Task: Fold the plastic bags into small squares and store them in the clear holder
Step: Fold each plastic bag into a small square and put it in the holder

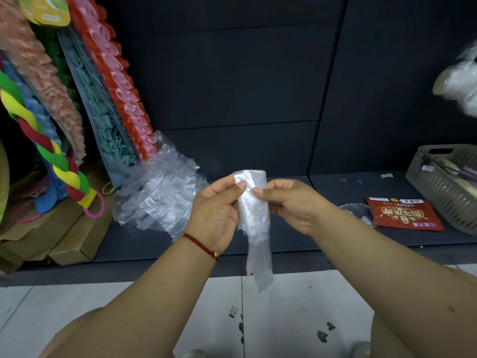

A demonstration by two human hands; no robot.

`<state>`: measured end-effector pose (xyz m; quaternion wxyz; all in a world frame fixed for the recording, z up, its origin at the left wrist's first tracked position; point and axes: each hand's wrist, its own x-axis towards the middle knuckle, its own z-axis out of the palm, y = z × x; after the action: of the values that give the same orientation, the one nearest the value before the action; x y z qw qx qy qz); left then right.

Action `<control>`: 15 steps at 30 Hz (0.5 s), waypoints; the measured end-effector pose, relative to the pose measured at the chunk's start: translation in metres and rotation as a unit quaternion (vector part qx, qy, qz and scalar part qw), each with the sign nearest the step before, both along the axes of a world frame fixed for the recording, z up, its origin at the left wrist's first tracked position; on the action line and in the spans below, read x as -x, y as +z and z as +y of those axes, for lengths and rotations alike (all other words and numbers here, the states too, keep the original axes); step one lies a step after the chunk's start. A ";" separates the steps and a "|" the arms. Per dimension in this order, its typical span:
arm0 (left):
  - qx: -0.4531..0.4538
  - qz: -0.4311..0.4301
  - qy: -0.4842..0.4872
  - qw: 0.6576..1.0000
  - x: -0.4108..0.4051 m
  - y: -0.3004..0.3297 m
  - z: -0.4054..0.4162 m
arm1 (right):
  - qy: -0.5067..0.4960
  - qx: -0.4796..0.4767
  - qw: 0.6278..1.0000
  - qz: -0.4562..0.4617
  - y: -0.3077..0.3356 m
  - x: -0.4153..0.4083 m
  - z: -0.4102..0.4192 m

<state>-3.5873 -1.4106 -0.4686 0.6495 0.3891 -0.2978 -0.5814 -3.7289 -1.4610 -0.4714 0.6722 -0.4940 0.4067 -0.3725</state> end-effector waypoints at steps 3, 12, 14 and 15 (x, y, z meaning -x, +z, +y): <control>0.005 -0.003 0.009 1.000 0.000 -0.001 -0.002 | -0.014 0.011 1.000 -0.009 0.000 -0.003 0.001; -0.019 -0.092 0.021 0.995 0.003 -0.003 -0.001 | -0.068 0.045 0.996 -0.048 0.001 -0.005 0.004; -0.044 -0.194 -0.001 0.980 0.004 -0.008 0.002 | -0.090 0.043 0.993 -0.057 0.001 -0.003 0.003; -0.047 -0.241 0.002 0.969 0.004 -0.009 0.003 | -0.098 0.041 0.993 -0.060 0.001 -0.002 0.003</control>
<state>-3.5915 -1.4072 -0.4775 0.5405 0.5484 -0.4168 -0.4832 -3.7265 -1.4581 -0.4704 0.6352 -0.4556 0.3963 -0.4816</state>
